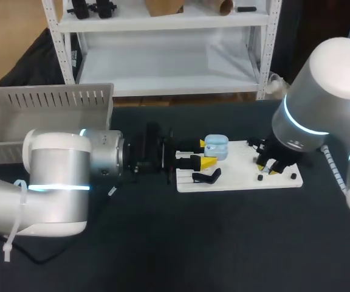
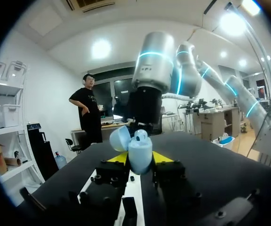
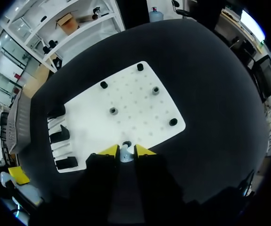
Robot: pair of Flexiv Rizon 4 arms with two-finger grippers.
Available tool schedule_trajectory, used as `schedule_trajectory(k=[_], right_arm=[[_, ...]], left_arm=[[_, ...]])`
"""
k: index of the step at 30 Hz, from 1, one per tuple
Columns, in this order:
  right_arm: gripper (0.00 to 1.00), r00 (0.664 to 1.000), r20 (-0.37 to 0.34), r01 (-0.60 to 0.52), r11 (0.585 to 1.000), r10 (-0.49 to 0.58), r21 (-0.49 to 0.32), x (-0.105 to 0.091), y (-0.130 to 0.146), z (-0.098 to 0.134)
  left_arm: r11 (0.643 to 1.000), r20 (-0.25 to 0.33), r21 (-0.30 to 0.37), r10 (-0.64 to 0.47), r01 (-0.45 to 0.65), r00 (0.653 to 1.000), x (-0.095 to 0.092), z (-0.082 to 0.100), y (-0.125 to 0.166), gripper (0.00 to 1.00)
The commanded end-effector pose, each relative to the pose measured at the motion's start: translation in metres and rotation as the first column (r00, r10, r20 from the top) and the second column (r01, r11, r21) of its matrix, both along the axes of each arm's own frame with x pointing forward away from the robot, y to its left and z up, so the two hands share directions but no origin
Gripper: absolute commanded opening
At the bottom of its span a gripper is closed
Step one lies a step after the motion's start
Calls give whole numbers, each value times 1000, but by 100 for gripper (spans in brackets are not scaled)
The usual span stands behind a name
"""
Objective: Pick up each earbud case from the left stands, insert the matching earbuds, close the lid, and place the case in the box.
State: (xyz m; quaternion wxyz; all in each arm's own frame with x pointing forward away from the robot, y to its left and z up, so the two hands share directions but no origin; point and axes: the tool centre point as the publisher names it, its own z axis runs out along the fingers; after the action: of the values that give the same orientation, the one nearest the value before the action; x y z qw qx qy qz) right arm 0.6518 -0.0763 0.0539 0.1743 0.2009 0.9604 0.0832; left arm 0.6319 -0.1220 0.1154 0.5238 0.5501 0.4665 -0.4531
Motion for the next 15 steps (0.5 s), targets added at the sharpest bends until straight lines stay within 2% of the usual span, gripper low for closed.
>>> schedule_trajectory(k=[1,8,15], right_arm=[[0,999,22,26,1000,-26,-16,-17,-7,18],[0,996,29,89,996,-88,-28,-21,-20,42],[0,998,50,47,995,-43,-91,-45,0,88]], left_arm=[[1000,1,0,1,-1,1000,0,0,0,0],[1000,1,0,1,-1,1000,0,0,0,0],[1000,1,0,1,-1,1000,0,0,0,0]])
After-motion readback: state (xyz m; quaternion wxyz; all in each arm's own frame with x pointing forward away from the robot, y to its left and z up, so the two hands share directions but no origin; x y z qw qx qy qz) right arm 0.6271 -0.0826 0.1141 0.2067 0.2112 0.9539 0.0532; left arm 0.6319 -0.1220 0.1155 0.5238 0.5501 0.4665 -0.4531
